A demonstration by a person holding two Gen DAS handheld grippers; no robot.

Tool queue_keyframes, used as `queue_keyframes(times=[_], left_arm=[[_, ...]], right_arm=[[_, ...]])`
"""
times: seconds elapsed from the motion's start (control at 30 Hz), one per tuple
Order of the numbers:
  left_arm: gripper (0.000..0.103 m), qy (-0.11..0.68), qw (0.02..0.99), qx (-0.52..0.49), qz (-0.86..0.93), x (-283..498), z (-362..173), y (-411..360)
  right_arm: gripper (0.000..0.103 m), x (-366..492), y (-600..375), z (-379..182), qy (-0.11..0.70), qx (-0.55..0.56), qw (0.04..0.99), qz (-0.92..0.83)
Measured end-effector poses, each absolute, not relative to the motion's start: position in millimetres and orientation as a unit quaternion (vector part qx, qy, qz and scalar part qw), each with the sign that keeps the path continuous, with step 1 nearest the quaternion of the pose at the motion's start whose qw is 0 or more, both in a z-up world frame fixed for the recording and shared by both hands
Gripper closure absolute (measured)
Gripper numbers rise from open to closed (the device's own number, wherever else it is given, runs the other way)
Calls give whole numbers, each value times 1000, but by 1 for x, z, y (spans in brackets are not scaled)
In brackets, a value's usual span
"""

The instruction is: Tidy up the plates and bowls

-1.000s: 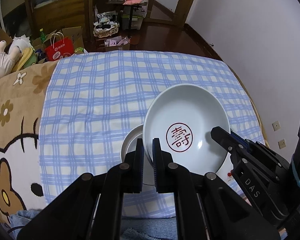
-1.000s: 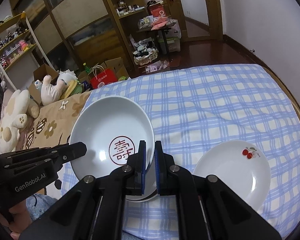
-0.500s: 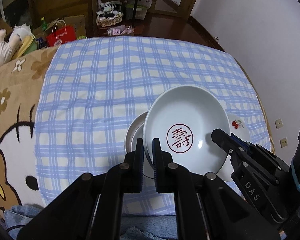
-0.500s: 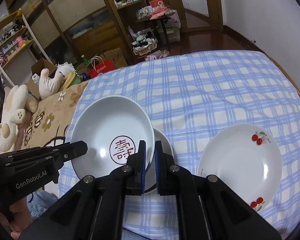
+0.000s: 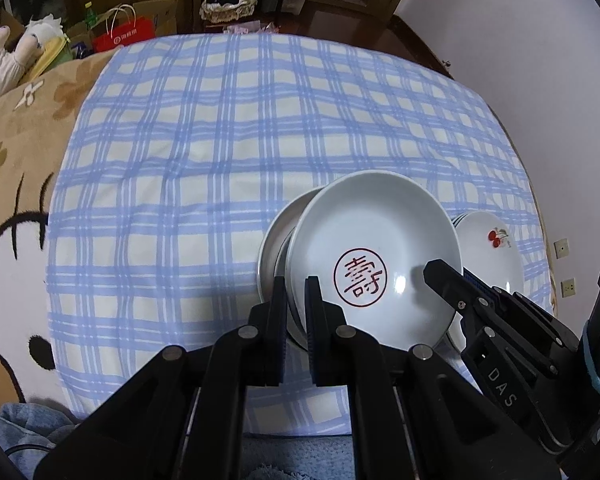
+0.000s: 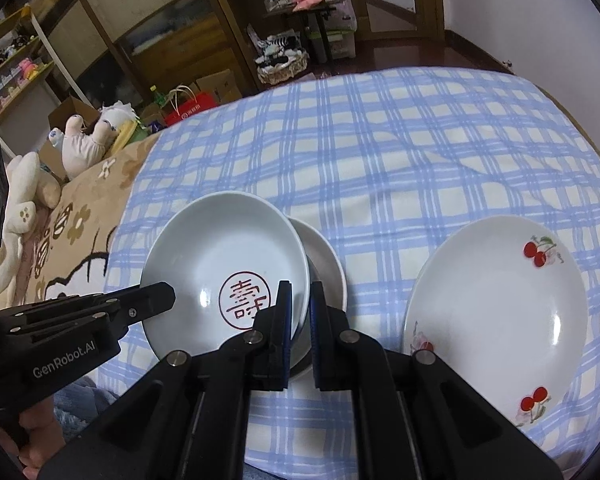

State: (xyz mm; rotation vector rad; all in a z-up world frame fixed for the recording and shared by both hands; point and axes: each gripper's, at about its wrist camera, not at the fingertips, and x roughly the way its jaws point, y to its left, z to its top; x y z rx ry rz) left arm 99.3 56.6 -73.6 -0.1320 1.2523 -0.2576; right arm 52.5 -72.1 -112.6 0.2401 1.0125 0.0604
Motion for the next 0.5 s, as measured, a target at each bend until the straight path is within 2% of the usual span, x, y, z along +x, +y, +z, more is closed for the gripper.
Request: queue_keyframes(times=[0.5], left_arm=[[95, 605, 786, -49, -116, 110, -95, 51]], right_arm=[[94, 60, -72, -136, 510, 102, 854, 23]])
